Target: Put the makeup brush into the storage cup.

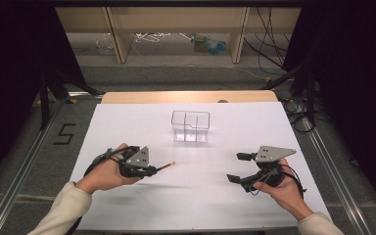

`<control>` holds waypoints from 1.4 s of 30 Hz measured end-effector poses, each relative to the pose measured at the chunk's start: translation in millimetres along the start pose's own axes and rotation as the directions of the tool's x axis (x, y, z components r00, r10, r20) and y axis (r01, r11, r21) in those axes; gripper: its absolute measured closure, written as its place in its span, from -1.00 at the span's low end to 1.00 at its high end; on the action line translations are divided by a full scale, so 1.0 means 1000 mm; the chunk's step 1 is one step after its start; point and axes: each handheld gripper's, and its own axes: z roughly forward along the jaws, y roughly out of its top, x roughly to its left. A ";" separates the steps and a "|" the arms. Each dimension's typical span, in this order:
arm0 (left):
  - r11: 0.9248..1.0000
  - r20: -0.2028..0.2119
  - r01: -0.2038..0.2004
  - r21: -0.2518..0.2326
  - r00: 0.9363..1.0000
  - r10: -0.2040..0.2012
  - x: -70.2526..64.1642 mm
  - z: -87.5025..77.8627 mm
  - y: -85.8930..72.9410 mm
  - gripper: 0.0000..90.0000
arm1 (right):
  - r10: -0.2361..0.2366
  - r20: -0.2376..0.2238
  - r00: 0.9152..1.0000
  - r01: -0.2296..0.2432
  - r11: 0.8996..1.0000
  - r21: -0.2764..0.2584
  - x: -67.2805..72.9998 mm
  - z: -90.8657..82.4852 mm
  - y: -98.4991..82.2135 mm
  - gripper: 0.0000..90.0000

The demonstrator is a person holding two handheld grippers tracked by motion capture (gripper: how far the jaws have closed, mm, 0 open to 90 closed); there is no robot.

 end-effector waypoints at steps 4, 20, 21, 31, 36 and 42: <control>0.998 -0.015 0.035 -0.043 0.999 -0.036 -0.002 0.001 -0.001 0.84 | -0.002 0.001 1.000 0.002 1.000 -0.002 0.000 0.000 0.000 -0.64; 0.990 -0.048 0.069 -0.119 0.996 -0.075 -0.006 0.005 -0.004 0.84 | 0.000 -0.001 1.000 0.000 1.000 -0.003 0.000 0.000 0.000 -0.65; 0.990 -0.051 0.071 -0.123 0.996 -0.078 -0.006 0.005 -0.004 0.84 | -0.001 -0.002 1.000 0.001 1.000 -0.002 0.000 0.000 0.000 -0.65; 0.981 -0.060 0.095 -0.171 0.993 -0.107 -0.006 0.006 -0.004 0.84 | -0.004 0.000 1.000 0.004 1.000 -0.003 0.000 0.000 0.000 -0.65; 0.980 -0.061 0.098 -0.175 0.992 -0.110 -0.006 0.007 -0.005 0.84 | -0.005 -0.001 1.000 0.005 1.000 -0.006 0.000 0.000 0.000 -0.65; 0.974 -0.057 0.111 -0.195 0.991 -0.124 -0.006 0.006 -0.005 0.84 | -0.008 0.000 1.000 0.008 1.000 -0.006 0.000 0.000 0.000 -0.65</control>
